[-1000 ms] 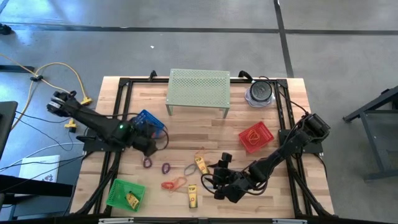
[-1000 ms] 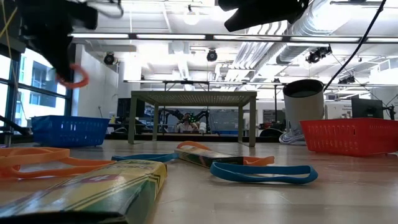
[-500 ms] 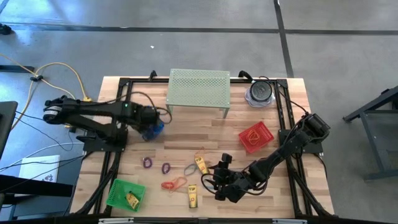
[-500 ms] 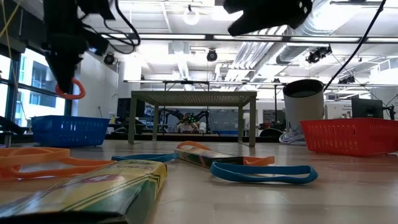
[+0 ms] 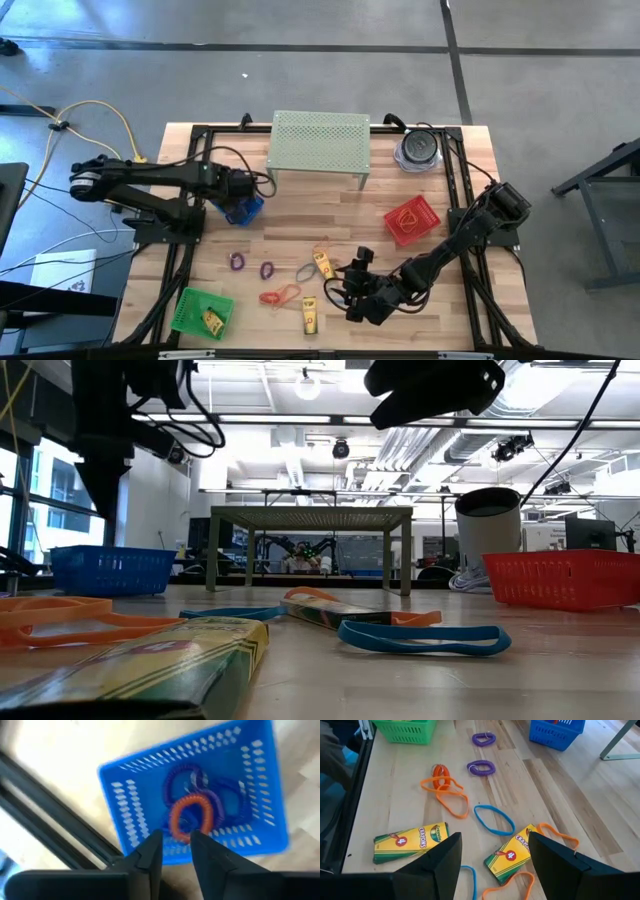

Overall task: Pick & Place Office Desk Supplies
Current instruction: Put the blue rubberband into the red bin

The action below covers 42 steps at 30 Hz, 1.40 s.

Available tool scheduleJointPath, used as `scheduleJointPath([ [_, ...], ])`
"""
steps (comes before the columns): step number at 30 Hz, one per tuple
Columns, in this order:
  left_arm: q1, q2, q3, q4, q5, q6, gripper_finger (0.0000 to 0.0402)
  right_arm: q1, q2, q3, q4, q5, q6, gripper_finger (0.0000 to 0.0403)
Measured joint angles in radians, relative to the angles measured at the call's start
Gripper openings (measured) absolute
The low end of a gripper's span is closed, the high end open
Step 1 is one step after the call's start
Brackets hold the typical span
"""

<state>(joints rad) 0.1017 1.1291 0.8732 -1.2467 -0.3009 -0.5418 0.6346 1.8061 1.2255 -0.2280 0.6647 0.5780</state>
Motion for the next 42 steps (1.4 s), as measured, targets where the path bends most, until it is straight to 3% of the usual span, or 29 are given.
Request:
scheduleJointPath([
  [5, -0.015, 0.000, -0.002, 0.002, -0.108, -0.005, 0.0113, 0.000, 0.000, 0.000, 0.008, 0.001, 0.001, 0.0217],
  [10, -0.015, 0.000, 0.015, -0.019, -0.107, 0.033, 0.0114, -0.005, 0.000, 0.000, 0.011, 0.002, 0.001, 0.0217],
  [14, -0.015, 0.000, 0.053, -0.078, 0.007, 0.024, 0.0115, -0.007, 0.000, 0.000, 0.022, -0.003, 0.002, 0.0217],
  [18, -0.018, 0.000, 0.074, -0.053, 0.216, -0.008, 0.0115, -0.007, 0.000, 0.000, 0.021, -0.005, 0.002, 0.0217],
  [22, -0.074, 0.000, 0.064, 0.111, 0.362, 0.003, 0.0115, -0.007, 0.000, 0.000, 0.019, -0.010, 0.002, 0.0217],
  [28, -0.213, 0.001, 0.058, 0.421, 0.373, 0.052, 0.0115, 0.000, 0.000, 0.000, 0.016, -0.015, 0.005, 0.0217],
  [36, -0.441, 0.061, -0.050, 0.925, 0.163, 0.126, 0.0115, 0.000, 0.000, 0.000, 0.005, -0.013, 0.009, 0.0217],
  [42, -0.548, 0.222, -0.081, 1.181, 0.138, 0.166, 0.0115, 0.001, 0.000, 0.000, -0.001, -0.010, 0.031, 0.0217],
])
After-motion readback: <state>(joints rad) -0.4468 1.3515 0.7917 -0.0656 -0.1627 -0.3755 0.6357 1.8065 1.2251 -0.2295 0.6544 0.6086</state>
